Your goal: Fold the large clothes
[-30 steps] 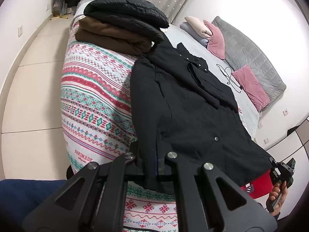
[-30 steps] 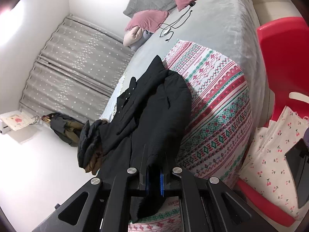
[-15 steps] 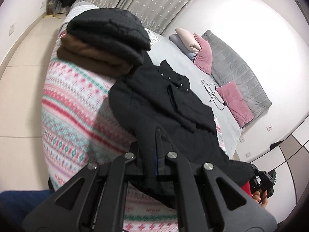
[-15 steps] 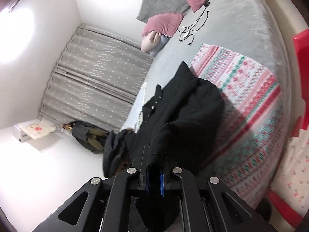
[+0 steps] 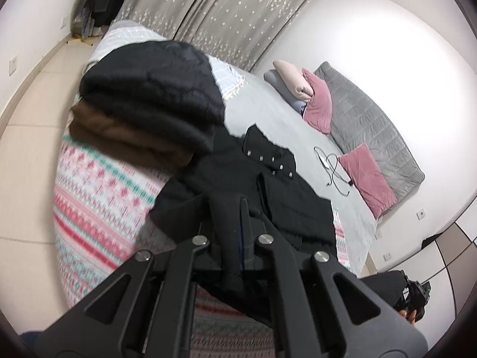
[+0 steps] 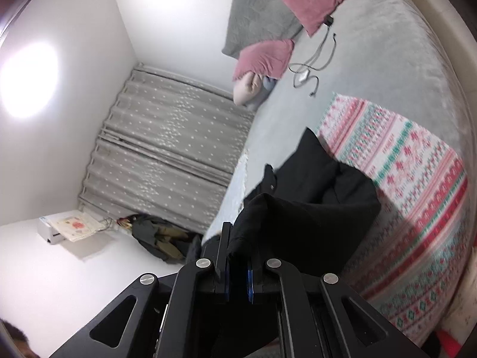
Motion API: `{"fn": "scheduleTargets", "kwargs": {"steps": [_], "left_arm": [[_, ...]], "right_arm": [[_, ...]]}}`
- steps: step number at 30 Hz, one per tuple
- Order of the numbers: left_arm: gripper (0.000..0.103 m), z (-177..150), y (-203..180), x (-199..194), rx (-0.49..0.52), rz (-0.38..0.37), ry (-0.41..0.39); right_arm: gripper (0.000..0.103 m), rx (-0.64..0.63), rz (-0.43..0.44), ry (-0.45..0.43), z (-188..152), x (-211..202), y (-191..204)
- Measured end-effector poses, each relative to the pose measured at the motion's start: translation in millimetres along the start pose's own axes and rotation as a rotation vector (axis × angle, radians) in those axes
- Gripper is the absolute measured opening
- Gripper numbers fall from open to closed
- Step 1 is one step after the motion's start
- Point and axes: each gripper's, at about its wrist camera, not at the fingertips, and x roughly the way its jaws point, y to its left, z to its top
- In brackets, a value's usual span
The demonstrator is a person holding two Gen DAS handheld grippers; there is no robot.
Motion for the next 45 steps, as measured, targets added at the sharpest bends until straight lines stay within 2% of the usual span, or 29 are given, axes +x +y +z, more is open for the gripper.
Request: {"fn": "scheduleTargets", "kwargs": {"steps": [5,10,14,18,21,24,29,33,35,37,39,40,41,42,43,44,45], "left_arm": [[0.006,50,-35,38,0.026,-0.007,-0.030],[0.006,120,-71,101,-0.012,0.027,-0.036],[0.006,176,-92,178,-0.058,0.148,-0.061],[0.006,209,-87,274,-0.085,0.343,-0.050],[0.007,208,-76,340,-0.059,0.552,-0.054],[0.007,198,-78,394,0.038,0.694,-0.065],[0.007,182,-62,449,0.106,0.792,-0.049],[0.010,176,-47,478,0.129,0.855,-0.025],[0.010,173,-46,488,0.163,0.863,0.018],[0.011,176,-45,495,0.184,0.851,0.107],[0.019,185,-48,490,0.150,0.796,0.130],[0.027,194,-52,481,0.114,0.722,0.129],[0.033,203,-57,473,0.092,0.659,0.132],[0.047,211,-64,467,0.090,0.600,0.130],[0.060,220,-74,456,0.116,0.538,0.104],[0.068,224,-83,445,0.152,0.522,0.065],[0.070,226,-96,429,0.216,0.532,0.002]], "right_arm": [[0.007,-0.020,0.003,-0.008,32,40,10],[0.007,-0.041,-0.018,-0.020,88,110,29],[0.007,-0.016,-0.070,-0.029,139,182,32],[0.007,0.012,-0.187,-0.026,189,274,19],[0.007,0.035,-0.284,0.005,210,347,-3],[0.007,0.041,-0.351,0.021,215,405,-26],[0.007,-0.014,-0.521,0.064,204,481,-71],[0.008,0.014,-0.531,0.052,199,508,-102],[0.012,0.019,-0.532,0.049,197,513,-115],[0.015,0.021,-0.533,0.073,197,514,-124],[0.019,0.011,-0.523,0.082,200,507,-122],[0.028,-0.012,-0.519,0.069,203,501,-115],[0.047,-0.069,-0.528,0.032,206,490,-102],[0.059,-0.126,-0.532,-0.009,210,480,-89],[0.081,-0.186,-0.526,-0.055,212,466,-76],[0.089,-0.229,-0.523,-0.085,212,454,-64],[0.089,-0.282,-0.526,-0.103,210,444,-53]]}}
